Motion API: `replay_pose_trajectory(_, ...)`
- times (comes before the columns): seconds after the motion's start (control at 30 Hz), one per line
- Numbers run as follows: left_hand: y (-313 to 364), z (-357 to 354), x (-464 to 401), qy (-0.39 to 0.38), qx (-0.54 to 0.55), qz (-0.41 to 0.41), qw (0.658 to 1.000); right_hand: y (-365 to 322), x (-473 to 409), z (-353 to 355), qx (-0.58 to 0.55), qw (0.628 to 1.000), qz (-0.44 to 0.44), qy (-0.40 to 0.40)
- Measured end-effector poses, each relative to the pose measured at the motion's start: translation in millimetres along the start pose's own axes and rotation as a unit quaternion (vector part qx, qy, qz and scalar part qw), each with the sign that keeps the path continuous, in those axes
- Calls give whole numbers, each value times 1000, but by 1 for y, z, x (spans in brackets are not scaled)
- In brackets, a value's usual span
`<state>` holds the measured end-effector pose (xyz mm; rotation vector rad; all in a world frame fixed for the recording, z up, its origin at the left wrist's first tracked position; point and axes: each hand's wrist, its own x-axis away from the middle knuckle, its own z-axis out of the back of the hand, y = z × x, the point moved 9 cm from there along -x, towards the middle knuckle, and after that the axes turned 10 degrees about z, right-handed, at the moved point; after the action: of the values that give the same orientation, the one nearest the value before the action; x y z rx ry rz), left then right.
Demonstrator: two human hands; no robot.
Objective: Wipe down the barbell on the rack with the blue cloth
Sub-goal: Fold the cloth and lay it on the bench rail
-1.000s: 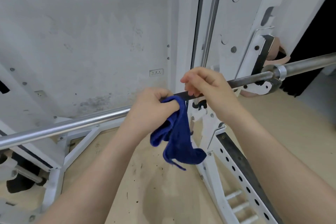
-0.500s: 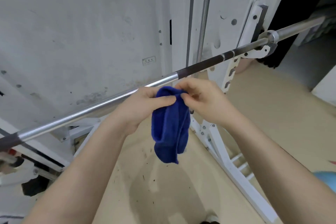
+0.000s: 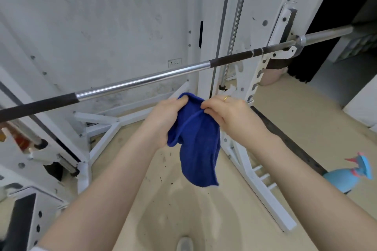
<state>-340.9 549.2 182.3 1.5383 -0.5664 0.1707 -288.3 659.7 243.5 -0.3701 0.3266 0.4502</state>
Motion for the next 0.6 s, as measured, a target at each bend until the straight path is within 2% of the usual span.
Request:
replay_pose_trajectory(0.07,-19,-3,20,-12,-30,37,999,-15,21,0,6,1000,6,-3)
replay_pose_trajectory(0.17,-50,-11,53,-73,-82,69,992,-46,47,-1,-23,999,39,-12)
replay_pose_trajectory(0.33,-83,-14,113,-142,-107,58,982,-94,84,-8,-100,995,19,11)
replay_pose_trajectory(0.43,-105,-4,152,-173,-101,49,979,-124,100,-17,-71,997,28,24)
replay_pose_trajectory(0.5,-115,14,174,-153,-149,-2,977,-141,104,-23,-63,997,31,32)
replay_pose_trajectory(0.6,-136,60,198,-58,-247,-55,966,-166,104,-29,-90,994,22,51)
